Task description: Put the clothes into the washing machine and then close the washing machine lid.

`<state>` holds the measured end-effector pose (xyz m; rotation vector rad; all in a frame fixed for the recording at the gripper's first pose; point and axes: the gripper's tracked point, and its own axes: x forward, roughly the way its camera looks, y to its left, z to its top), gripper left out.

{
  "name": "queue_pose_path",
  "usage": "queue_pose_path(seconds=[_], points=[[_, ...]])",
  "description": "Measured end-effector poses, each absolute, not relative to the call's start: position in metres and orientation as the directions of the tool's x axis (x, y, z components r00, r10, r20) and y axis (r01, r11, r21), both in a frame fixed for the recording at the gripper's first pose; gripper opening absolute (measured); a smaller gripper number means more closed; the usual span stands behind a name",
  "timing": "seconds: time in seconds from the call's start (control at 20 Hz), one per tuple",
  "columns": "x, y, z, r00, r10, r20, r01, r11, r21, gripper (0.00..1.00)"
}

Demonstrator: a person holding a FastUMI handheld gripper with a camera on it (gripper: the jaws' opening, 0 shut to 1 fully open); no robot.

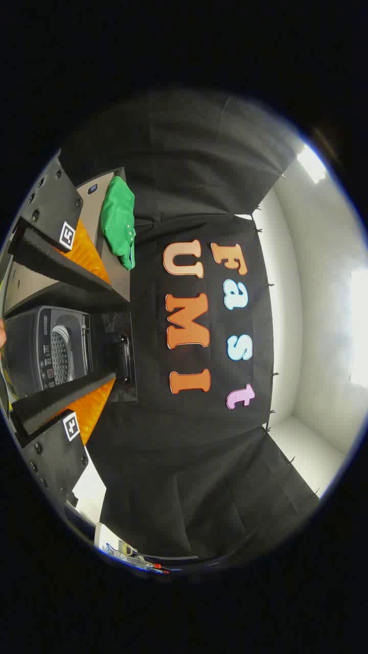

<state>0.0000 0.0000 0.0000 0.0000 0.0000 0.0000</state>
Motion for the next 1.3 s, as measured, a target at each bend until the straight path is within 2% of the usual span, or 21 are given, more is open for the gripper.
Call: queue_pose_path(seconds=[1.3], points=[[-0.0003, 0.003, -0.0008, 1.0, 0.006, -0.007, -0.006, 1.0, -0.002, 0.99]])
